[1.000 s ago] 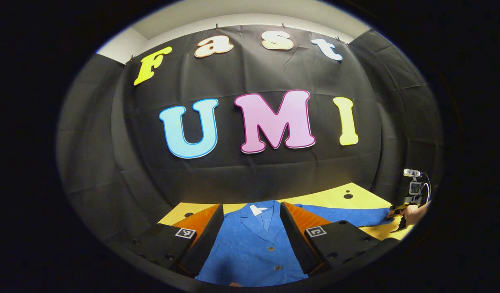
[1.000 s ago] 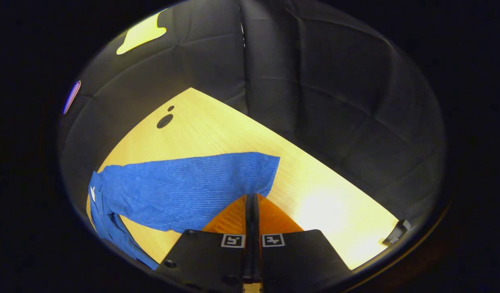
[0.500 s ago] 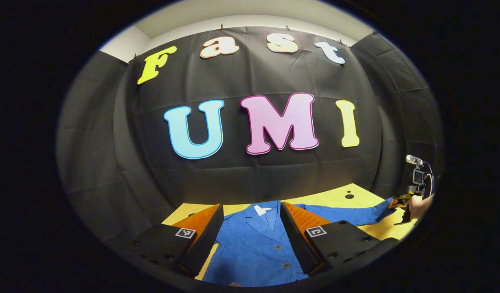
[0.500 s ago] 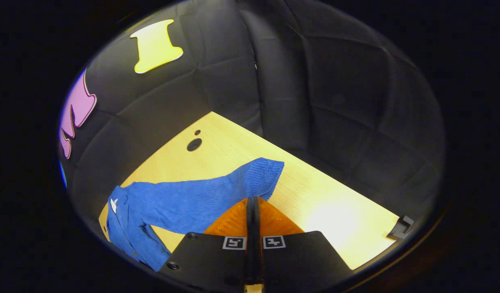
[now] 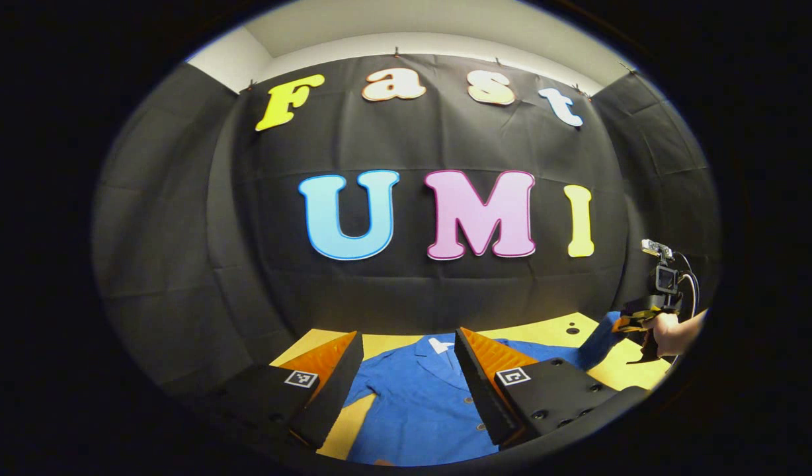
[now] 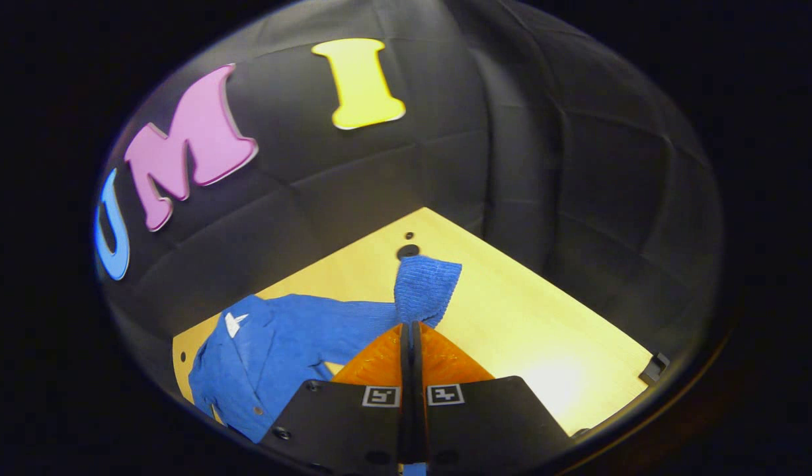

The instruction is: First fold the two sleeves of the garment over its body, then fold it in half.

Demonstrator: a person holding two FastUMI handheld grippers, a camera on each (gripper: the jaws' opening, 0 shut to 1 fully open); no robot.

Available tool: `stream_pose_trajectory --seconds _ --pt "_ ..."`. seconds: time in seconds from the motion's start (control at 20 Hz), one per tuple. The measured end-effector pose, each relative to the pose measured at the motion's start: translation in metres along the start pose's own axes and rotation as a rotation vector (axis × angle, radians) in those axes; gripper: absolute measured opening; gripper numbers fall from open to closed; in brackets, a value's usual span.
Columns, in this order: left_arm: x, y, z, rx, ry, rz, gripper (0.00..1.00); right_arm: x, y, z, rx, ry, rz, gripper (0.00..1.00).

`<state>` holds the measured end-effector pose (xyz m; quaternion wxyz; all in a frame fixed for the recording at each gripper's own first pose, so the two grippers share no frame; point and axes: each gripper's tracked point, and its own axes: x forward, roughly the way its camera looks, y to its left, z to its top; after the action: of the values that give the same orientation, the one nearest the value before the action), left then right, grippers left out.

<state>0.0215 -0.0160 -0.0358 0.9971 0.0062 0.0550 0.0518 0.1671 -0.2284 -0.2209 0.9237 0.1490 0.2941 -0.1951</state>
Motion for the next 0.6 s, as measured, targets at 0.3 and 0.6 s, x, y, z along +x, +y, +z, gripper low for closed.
stream_pose_trajectory --seconds 0.3,0.6 --pt "-0.03 0.078 -0.02 -0.008 0.034 0.115 0.8 -0.006 0.123 -0.02 -0.09 0.025 0.142 0.01" --pt "-0.082 0.169 -0.052 -0.063 0.094 0.33 0.81 -0.012 0.261 -0.068 -0.227 0.07 0.31 0.01"
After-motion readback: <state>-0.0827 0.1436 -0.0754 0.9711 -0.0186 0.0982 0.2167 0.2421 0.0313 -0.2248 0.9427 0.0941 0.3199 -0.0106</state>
